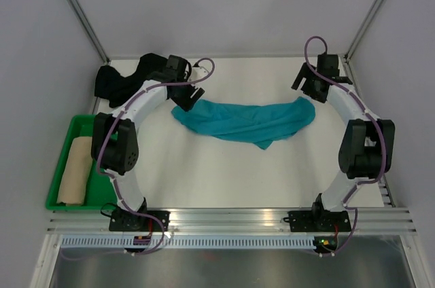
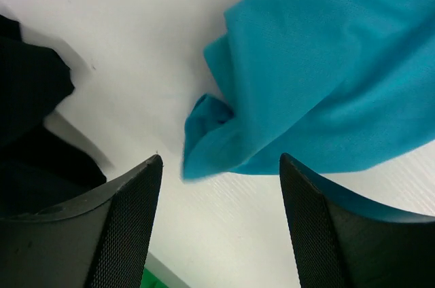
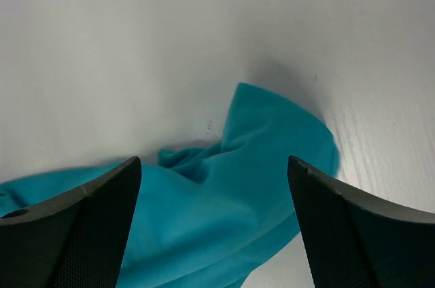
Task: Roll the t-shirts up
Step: Flatten the tshirt
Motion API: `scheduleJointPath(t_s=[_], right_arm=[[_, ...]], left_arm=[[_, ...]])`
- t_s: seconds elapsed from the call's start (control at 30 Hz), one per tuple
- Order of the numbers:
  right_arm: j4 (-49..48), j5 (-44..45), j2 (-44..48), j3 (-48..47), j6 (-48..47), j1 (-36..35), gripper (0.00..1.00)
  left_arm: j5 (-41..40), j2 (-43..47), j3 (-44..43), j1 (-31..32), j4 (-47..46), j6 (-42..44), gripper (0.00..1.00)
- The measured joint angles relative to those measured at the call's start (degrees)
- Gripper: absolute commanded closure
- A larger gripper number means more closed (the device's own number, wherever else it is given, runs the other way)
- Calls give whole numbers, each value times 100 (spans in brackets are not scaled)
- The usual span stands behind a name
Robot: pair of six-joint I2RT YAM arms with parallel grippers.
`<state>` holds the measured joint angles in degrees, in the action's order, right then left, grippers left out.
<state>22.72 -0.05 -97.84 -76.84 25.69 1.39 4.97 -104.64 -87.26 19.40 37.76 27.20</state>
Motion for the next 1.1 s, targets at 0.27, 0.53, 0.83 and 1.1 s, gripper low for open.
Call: scheduleJointPath(t_s=[0.27, 0.53, 0.83, 1.1], right_arm=[[236, 345, 933, 1305, 2, -96, 50], [33, 181, 2098, 2811, 319, -1233, 56], [-485, 195, 1720, 3512, 822, -1740, 25], [-1329, 461, 1045, 3475, 951, -1484, 55]], left_arm=[[-164, 726, 376, -2, 17, 13, 57], [-234, 1141, 1978, 273, -109, 450, 36], [-348, 636, 2236, 844, -859, 538, 31], [-667, -17, 2232, 870, -1565, 579, 59]])
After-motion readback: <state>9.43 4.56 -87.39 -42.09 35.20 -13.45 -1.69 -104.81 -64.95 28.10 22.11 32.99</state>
